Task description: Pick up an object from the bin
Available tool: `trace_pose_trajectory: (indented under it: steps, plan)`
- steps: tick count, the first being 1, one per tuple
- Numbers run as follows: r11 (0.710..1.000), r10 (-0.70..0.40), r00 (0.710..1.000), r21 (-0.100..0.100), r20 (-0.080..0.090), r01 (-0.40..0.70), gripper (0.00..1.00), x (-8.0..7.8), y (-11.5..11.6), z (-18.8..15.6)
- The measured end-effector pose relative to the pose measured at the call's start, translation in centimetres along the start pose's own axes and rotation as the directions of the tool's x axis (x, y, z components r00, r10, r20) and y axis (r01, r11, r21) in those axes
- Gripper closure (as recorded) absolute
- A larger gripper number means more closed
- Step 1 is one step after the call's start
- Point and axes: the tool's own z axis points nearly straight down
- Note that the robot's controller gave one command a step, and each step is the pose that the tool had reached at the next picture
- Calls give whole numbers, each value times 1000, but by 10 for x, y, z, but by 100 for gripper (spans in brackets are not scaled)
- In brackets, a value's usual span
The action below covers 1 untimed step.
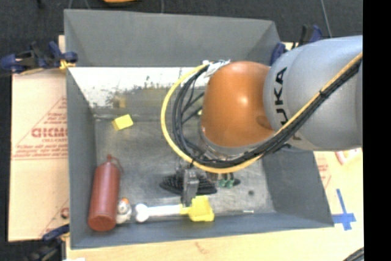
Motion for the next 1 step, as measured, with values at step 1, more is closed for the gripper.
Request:
trace_pose_trajectory:
  steps: [1]
  plan:
    - [1000,13,1000,-3,9,-13,100,-3,-3,-42]
